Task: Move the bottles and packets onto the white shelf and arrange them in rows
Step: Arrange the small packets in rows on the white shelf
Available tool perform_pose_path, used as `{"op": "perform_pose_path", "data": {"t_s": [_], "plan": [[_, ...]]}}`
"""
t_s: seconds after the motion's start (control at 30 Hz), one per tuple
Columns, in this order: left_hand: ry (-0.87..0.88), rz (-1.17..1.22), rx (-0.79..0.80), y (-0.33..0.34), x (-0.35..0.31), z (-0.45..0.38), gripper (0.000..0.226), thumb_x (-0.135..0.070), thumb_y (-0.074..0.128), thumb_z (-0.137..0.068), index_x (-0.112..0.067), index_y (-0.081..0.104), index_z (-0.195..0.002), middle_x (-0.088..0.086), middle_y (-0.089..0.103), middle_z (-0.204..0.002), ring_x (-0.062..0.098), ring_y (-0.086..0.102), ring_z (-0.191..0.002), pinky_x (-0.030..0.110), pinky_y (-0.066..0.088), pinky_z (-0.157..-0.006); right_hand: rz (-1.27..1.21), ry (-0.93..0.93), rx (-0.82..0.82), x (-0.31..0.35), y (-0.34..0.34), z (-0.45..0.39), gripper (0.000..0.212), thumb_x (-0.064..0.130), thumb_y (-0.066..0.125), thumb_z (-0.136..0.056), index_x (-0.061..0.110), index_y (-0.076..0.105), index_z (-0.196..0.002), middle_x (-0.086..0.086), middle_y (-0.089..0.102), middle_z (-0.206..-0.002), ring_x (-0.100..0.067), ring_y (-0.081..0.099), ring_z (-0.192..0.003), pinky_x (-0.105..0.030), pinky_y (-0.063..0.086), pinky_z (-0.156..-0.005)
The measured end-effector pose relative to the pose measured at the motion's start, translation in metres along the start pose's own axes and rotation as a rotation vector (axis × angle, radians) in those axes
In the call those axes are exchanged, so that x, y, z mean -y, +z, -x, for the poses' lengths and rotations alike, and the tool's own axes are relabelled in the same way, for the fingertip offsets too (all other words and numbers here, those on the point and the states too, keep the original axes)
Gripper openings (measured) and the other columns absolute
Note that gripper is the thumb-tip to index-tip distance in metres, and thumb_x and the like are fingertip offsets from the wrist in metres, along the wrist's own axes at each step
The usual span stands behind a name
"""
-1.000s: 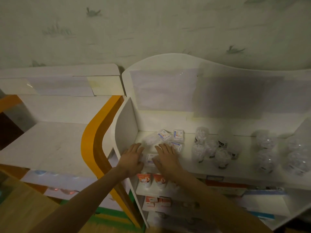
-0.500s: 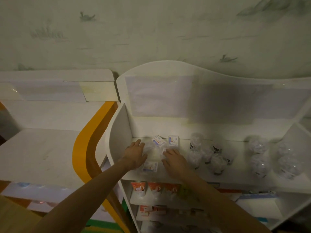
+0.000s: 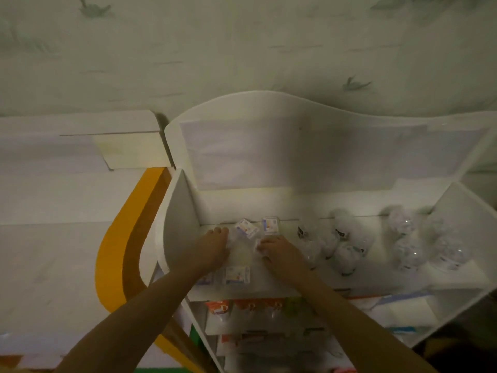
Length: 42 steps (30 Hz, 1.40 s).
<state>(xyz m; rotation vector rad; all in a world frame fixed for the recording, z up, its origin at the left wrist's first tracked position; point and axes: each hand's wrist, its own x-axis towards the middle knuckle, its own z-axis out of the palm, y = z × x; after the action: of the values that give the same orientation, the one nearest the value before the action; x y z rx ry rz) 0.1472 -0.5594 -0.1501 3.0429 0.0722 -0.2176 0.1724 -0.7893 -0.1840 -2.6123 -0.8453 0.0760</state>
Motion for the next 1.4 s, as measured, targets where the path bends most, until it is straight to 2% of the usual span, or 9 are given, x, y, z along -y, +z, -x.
{"op": "perform_pose_path", "data": {"t_s": [0.23, 0.37, 0.63, 0.77, 0.87, 1.0, 1.1, 1.27, 1.4], "plan": [[0.051, 0.029, 0.004, -0.010, 0.015, -0.016, 0.034, -0.029, 0.063, -0.084, -0.017, 0.057, -0.115, 0.006, 0.063, -0.121, 0.026, 0.061, -0.109, 0.033, 0.048, -0.086, -0.046, 0.048, -0.029, 0.007, -0.002, -0.003, 0.030, 0.026, 0.061, -0.089, 0.030, 0.069, -0.119, 0.013, 0.058, -0.133, -0.014, 0.047, -0.125, -0.029, 0.044, -0.101], [0.060, 0.033, 0.056, -0.019, 0.017, -0.024, 0.037, -0.032, 0.063, -0.090, -0.013, 0.059, -0.122, 0.008, 0.063, -0.127, 0.028, 0.060, -0.114, 0.034, 0.048, -0.092, -0.051, 0.041, -0.006, 0.011, 0.000, -0.007, 0.029, 0.028, 0.062, -0.088, 0.032, 0.070, -0.116, 0.015, 0.059, -0.130, -0.011, 0.049, -0.123, -0.030, 0.047, -0.096], [0.004, 0.018, 0.159, -0.026, 0.017, -0.028, 0.041, -0.015, 0.055, -0.096, -0.008, 0.049, -0.136, 0.013, 0.051, -0.142, 0.029, 0.051, -0.128, 0.033, 0.042, -0.101, -0.088, -0.040, -0.033, 0.010, -0.001, -0.019, 0.028, 0.022, 0.067, -0.083, 0.024, 0.074, -0.111, 0.008, 0.065, -0.125, -0.016, 0.055, -0.116, -0.028, 0.042, -0.095], [-0.006, 0.037, 0.178, -0.023, 0.019, -0.025, 0.038, -0.014, 0.054, -0.096, -0.006, 0.049, -0.132, 0.016, 0.051, -0.141, 0.030, 0.051, -0.126, 0.033, 0.040, -0.101, -0.143, -0.068, -0.064, 0.007, -0.001, -0.020, 0.026, 0.019, 0.070, -0.079, 0.020, 0.077, -0.104, 0.006, 0.070, -0.119, -0.017, 0.060, -0.110, -0.029, 0.047, -0.093], [-0.021, 0.094, 0.166, -0.022, 0.020, -0.020, 0.037, -0.025, 0.058, -0.097, -0.008, 0.052, -0.130, 0.010, 0.054, -0.135, 0.027, 0.055, -0.120, 0.033, 0.045, -0.097, -0.175, -0.070, -0.067, 0.004, 0.006, -0.019, 0.028, 0.025, 0.067, -0.076, 0.023, 0.077, -0.102, 0.007, 0.071, -0.116, -0.018, 0.063, -0.107, -0.033, 0.051, -0.093], [0.009, 0.093, 0.118, -0.016, 0.026, -0.014, 0.040, -0.043, 0.056, -0.098, -0.010, 0.057, -0.119, 0.011, 0.054, -0.131, 0.025, 0.056, -0.111, 0.031, 0.046, -0.089, -0.219, -0.071, -0.153, -0.002, 0.016, -0.010, 0.026, 0.027, 0.066, -0.085, 0.024, 0.075, -0.109, 0.011, 0.068, -0.123, -0.009, 0.058, -0.114, -0.021, 0.044, -0.095], [-0.035, 0.101, 0.130, -0.014, 0.028, -0.010, 0.050, -0.047, 0.056, -0.096, -0.011, 0.052, -0.130, 0.012, 0.045, -0.140, 0.026, 0.055, -0.115, 0.034, 0.047, -0.094, -0.236, -0.097, -0.208, -0.003, 0.022, -0.003, 0.027, 0.025, 0.064, -0.087, 0.024, 0.073, -0.112, 0.013, 0.066, -0.126, -0.006, 0.056, -0.117, -0.021, 0.045, -0.096], [-0.080, 0.188, 0.143, -0.018, 0.028, -0.002, 0.073, -0.045, 0.058, -0.096, -0.014, 0.027, -0.155, 0.009, 0.027, -0.159, 0.027, 0.036, -0.141, 0.039, 0.035, -0.112, -0.270, -0.082, -0.284, -0.002, 0.032, -0.002, 0.026, 0.023, 0.060, -0.084, 0.025, 0.075, -0.106, 0.014, 0.068, -0.122, -0.006, 0.057, -0.116, -0.027, 0.051, -0.097], [-0.130, 0.267, 0.072, -0.018, 0.024, 0.001, 0.055, -0.027, 0.058, -0.098, -0.015, 0.038, -0.147, 0.009, 0.049, -0.144, 0.024, 0.053, -0.125, 0.035, 0.046, -0.101, -0.295, -0.078, -0.321, -0.001, 0.033, -0.001, 0.028, 0.022, 0.063, -0.080, 0.024, 0.076, -0.105, 0.013, 0.069, -0.120, -0.007, 0.059, -0.115, -0.029, 0.050, -0.098]]}}
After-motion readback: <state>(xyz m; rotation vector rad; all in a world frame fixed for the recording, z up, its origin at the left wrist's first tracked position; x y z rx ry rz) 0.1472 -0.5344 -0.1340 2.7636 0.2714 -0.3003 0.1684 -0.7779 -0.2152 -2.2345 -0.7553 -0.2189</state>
